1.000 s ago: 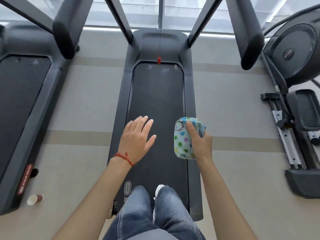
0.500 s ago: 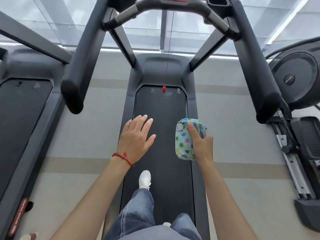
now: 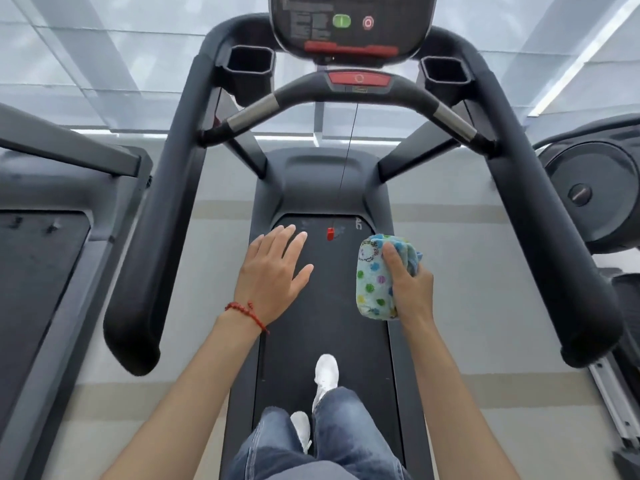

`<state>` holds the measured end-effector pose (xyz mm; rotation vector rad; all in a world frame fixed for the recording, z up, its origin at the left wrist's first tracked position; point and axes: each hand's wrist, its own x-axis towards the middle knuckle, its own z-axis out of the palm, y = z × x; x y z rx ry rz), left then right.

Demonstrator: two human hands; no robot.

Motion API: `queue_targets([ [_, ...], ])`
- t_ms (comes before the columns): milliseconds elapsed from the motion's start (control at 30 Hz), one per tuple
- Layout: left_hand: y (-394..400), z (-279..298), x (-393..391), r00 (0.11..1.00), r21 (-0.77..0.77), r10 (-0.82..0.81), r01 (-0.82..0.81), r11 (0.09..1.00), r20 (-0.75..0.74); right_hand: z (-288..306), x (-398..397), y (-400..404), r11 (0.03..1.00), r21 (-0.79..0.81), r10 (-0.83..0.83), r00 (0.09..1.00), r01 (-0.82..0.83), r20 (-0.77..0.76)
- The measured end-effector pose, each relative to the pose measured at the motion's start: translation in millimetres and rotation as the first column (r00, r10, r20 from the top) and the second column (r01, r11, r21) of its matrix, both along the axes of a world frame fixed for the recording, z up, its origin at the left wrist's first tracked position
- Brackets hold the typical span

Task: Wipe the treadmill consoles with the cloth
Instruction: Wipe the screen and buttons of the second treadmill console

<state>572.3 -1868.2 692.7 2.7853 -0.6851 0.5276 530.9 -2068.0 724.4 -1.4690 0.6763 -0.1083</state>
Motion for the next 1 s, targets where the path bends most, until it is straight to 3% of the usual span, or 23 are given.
queue_targets([
  [567, -52.7, 40.2, 264.5, 0.993, -0.031, 0.077, -0.074, 0.997, 0.092, 41.0, 274.3, -57.8, 0.998, 0.036, 0.048, 0.991, -0.052, 0.122],
  [800, -65.9, 61.0, 365.6, 0.992, -0.066, 0.057, -0.049, 0.997, 0.115, 59.3, 365.8, -60.1, 0.994, 0.065, 0.075, 0.984, -0.086, 0.162],
  [1000, -67.3, 73.9, 460.6, 0.985, -0.084, 0.017, -0.003, 0.996, 0.17, 73.3, 453.9, -53.6, 1.0, -0.004, 0.024, 0.982, -0.024, 0.188],
])
